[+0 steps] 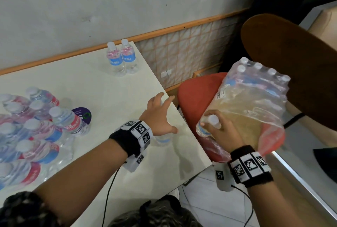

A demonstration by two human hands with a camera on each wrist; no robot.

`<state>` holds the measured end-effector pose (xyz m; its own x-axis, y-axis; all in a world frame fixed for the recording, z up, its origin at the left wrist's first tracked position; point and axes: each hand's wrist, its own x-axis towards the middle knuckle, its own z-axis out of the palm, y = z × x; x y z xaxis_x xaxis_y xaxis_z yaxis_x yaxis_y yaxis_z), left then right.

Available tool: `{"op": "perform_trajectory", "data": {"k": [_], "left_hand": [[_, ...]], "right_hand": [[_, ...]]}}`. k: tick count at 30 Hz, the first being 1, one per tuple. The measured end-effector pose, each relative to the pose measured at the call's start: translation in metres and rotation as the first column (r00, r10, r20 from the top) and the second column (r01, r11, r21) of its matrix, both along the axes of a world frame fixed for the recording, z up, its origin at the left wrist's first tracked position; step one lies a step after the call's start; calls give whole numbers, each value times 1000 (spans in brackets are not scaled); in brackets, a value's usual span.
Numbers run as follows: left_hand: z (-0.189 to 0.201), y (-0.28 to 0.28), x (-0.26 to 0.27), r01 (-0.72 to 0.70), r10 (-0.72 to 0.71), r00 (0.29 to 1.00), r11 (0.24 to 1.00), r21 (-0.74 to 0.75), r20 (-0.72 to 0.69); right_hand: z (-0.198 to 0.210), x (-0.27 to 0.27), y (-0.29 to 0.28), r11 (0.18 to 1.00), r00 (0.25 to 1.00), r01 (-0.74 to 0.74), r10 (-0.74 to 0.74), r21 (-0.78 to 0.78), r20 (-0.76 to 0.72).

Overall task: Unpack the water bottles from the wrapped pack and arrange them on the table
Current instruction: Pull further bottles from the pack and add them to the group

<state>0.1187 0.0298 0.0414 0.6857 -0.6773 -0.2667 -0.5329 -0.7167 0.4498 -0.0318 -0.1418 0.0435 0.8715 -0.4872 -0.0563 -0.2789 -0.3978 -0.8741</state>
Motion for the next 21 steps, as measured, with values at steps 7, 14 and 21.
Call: {"op": "perform_trajectory", "data": {"k": [7, 14, 21], "left_hand": [[-3, 7, -4, 93, -93, 996, 996, -15, 4], [-3, 8, 4, -3, 3, 1000, 999, -53, 5], [-5, 8, 15, -73, 67, 996, 990, -121, -54]], "right_hand": [[-16, 41, 57, 990, 990, -132, 130, -55, -47], [-27, 58, 57, 910, 983, -44, 114, 413, -147], [-15, 24, -66, 962, 826, 122, 39, 246, -563]]}}
